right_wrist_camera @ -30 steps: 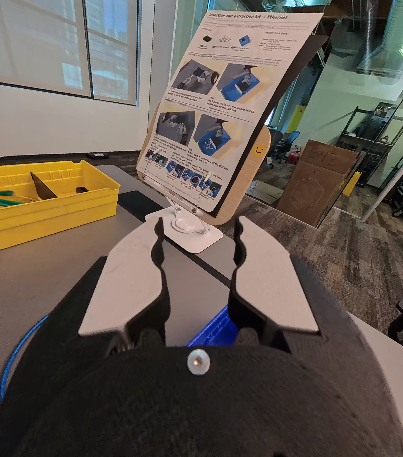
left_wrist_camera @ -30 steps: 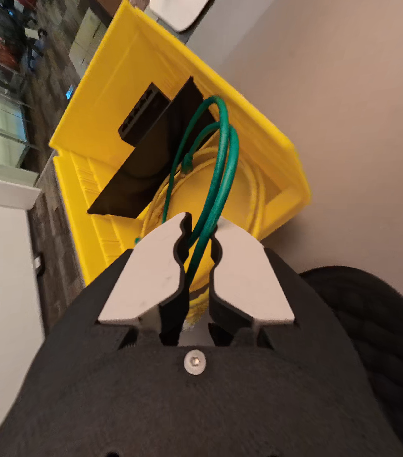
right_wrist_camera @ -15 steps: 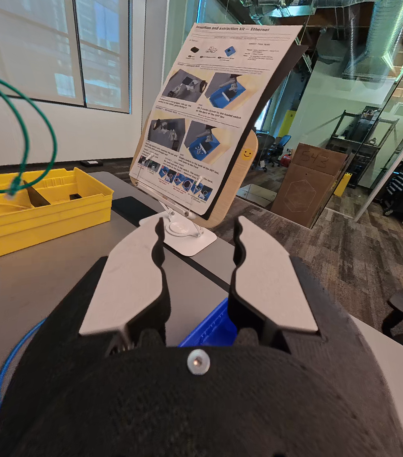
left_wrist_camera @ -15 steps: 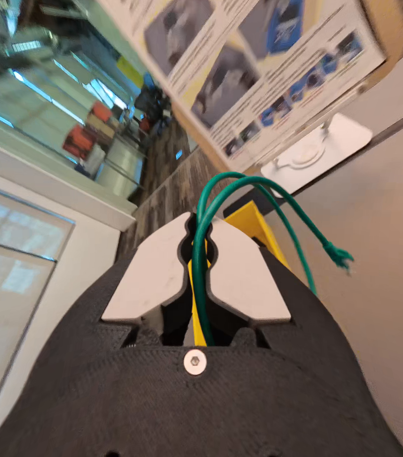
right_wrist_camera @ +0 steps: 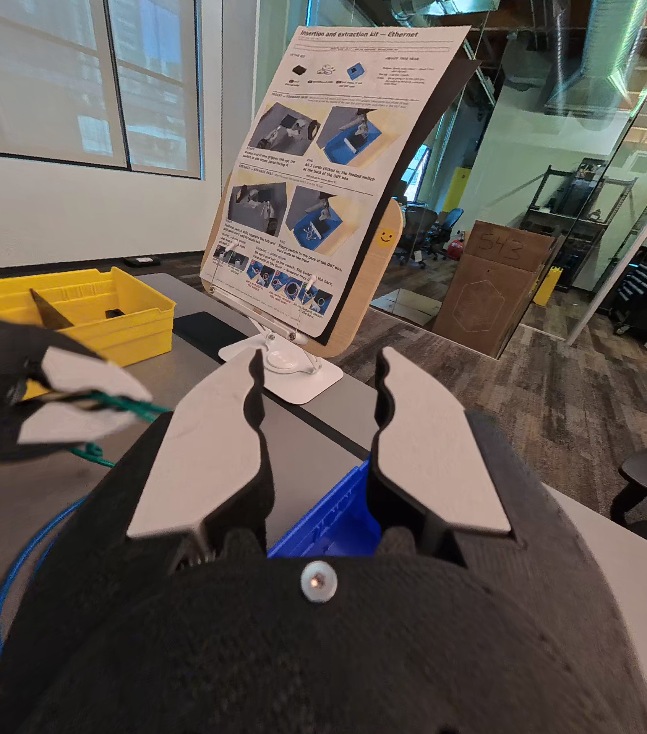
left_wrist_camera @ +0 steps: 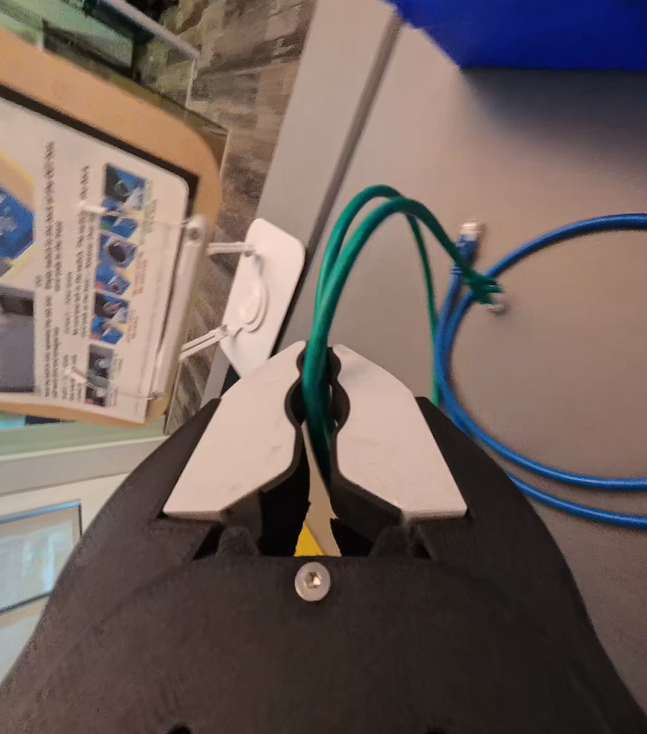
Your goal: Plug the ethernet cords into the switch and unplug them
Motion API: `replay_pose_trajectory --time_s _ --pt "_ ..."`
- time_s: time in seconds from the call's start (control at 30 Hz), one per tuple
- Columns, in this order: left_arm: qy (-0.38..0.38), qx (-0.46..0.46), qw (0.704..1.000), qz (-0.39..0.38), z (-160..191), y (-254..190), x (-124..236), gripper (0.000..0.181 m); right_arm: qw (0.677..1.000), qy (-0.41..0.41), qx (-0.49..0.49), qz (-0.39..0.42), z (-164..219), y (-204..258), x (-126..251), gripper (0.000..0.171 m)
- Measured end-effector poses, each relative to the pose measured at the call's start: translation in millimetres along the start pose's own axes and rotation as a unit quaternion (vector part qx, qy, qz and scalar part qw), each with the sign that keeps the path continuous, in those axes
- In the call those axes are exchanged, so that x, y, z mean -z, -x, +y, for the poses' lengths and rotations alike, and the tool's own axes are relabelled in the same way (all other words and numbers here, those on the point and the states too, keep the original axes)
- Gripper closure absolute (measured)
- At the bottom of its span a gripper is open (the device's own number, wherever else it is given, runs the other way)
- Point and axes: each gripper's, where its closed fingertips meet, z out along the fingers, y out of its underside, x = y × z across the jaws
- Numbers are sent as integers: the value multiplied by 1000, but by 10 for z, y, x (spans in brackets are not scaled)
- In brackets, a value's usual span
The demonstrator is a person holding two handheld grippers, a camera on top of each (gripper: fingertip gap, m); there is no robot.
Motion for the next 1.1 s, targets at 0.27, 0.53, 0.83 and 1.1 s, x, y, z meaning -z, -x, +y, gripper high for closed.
replay_pose_trajectory --time_s 0.27,0.53,0.83,1.1 --pt "-34 85 968 232 -17 -1465 248 171 1000 14 10 -1 46 18 -33 116" --pt "-183 234 883 365 -1 -1375 675 124 1000 11 1 2 46 -15 12 116" --pt "-15 243 969 31 2479 282 1046 122 1000 11 -17 8 84 -96 6 116" --pt "154 232 961 12 3677 71 800 156 1000 14 -7 -23 72 103 -86 116"
